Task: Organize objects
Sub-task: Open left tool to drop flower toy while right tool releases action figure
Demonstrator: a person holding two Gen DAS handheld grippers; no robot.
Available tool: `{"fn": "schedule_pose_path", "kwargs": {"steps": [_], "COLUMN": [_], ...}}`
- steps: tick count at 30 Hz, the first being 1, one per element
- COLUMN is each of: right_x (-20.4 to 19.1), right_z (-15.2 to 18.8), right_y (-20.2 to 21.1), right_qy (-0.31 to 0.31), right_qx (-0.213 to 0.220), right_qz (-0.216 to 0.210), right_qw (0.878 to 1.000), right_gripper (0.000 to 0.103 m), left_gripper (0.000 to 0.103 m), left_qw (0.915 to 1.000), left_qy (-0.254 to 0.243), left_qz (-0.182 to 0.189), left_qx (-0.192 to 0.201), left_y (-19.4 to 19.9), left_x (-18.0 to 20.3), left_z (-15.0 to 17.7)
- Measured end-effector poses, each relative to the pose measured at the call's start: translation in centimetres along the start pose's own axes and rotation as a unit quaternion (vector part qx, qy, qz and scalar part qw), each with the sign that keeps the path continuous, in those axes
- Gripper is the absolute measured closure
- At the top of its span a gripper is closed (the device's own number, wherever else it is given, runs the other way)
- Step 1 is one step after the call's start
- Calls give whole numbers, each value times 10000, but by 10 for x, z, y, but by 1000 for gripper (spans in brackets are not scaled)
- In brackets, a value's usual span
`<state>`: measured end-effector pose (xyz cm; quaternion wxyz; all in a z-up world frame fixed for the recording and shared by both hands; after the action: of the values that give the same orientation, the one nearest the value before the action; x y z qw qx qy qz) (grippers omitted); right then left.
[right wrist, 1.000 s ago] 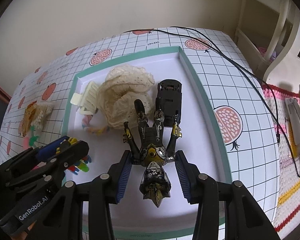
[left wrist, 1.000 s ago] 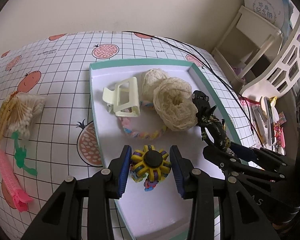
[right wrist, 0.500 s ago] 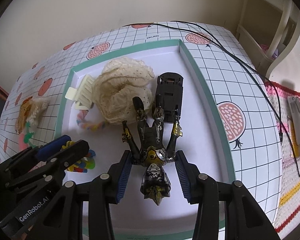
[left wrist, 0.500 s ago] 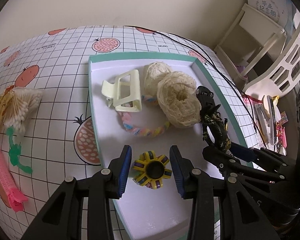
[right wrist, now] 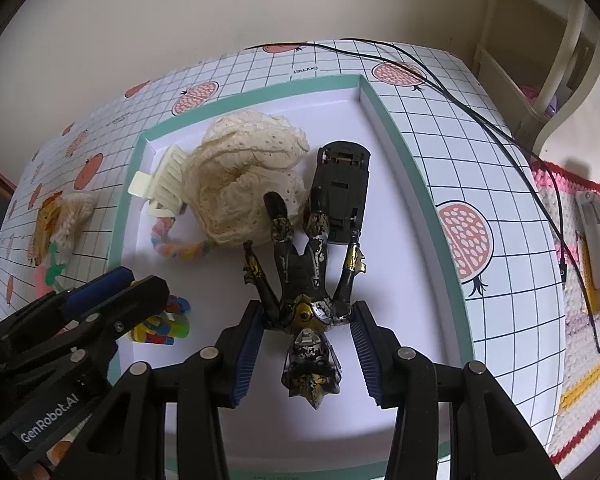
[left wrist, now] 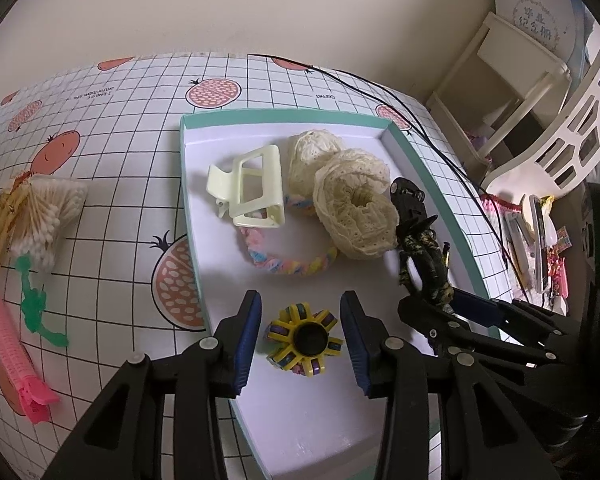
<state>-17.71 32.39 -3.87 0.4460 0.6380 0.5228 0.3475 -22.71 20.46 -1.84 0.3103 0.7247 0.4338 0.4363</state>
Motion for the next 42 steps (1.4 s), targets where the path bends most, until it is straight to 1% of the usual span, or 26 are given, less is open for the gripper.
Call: {"fn": "schedule_pose_path", "kwargs": {"steps": [4, 15, 16, 17, 18, 19, 21, 22, 24, 25, 26, 27, 30, 31, 32, 33, 36, 37, 38, 39, 40, 42], "right_x": [0, -2, -2, -2, -2, -2, -2, -2, -2, -2, -2, -2, -3, -2, -2, -2, -2, -2, -2, -1, -1, 0], "right_z": [-1, -7, -7, -8, -8, -8, -9, -9, -9, -9, -9, -9, -9, -9, -9, -10, -11, -11, -11, -11, -11, -11], "right_y": [3, 10, 11, 11, 11, 11, 11, 11, 11, 11, 11, 11, 11, 11, 11, 11, 11, 11, 11, 11, 12, 11], "right_qy": [7, -19, -24, -29, -36, -36, -42, -47, -54, -55, -57, -56, -51, -53, -58, -61, -66, -72, -78, -79, -77, -98], "right_qx": [35, 192, 210, 231, 243, 247, 262, 273, 289, 294, 304, 322, 334, 333, 336, 343, 364, 367, 373, 385, 392, 382], "right_qz": [-5, -16, -19, -21, -17, -16, -23, -22, -22, -27, -30, -34, -50, -49, -53, -57, -68, -69, -65, -54, -36, -16], "right_qw": [10000, 9998, 9998, 9997, 9997, 9997, 9996, 9996, 9996, 9995, 9995, 9995, 9994, 9994, 9994, 9994, 9993, 9993, 9993, 9992, 9992, 9992], "right_gripper": [49, 49, 49, 47, 45, 40, 38, 35, 33, 31, 24, 22, 20, 19, 14, 12, 10, 8, 4, 1, 0, 0], "left_gripper": [60, 59, 56, 49, 46, 46, 45, 41, 37, 36, 35, 32, 26, 24, 23, 21, 20, 19, 17, 12, 9, 9], "left_qw": [10000, 9995, 9994, 9992, 9991, 9990, 9987, 9986, 9982, 9981, 9978, 9977, 9971, 9969, 9968, 9966, 9962, 9961, 9959, 9958, 9956, 9950], "left_qy": [17, 152, 177, 224, 257, 280, 317, 331, 388, 404, 429, 439, 458, 466, 475, 488, 495, 496, 498, 509, 526, 542], "left_qz": [9, -17, -32, -58, -80, -104, -193, -236, -312, -332, -366, -390, -472, -495, -509, -523, -561, -580, -601, -614, -612, -639], "left_qx": [48, 269, 285, 312, 326, 335, 343, 346, 340, 339, 343, 348, 376, 388, 401, 415, 440, 448, 453, 458, 479, 538], "left_y": [5, 22, 23, 25, 26, 27, 28, 29, 29, 29, 29, 29, 30, 30, 30, 31, 31, 32, 32, 32, 32, 34], "left_x": [-1, -8, -9, -11, -13, -15, -19, -21, -25, -26, -28, -30, -33, -34, -35, -36, -40, -40, -41, -43, -43, -45], "left_z": [-2, -12, -12, -13, -14, -14, -15, -15, -15, -14, -14, -14, -15, -14, -15, -15, -15, -15, -16, -16, -16, -17]}}
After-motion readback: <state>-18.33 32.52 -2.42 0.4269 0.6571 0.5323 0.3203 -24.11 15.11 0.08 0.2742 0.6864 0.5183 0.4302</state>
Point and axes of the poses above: each gripper's, at about its wrist camera, not at the fingertips, and y roughly against the way its jaws point, x to its right, z to its underside, the point moved 7 cm from there along -y, roughly the way its jaws point, and after that the axes turned 5 degrees about z, right-handed, at the moved point
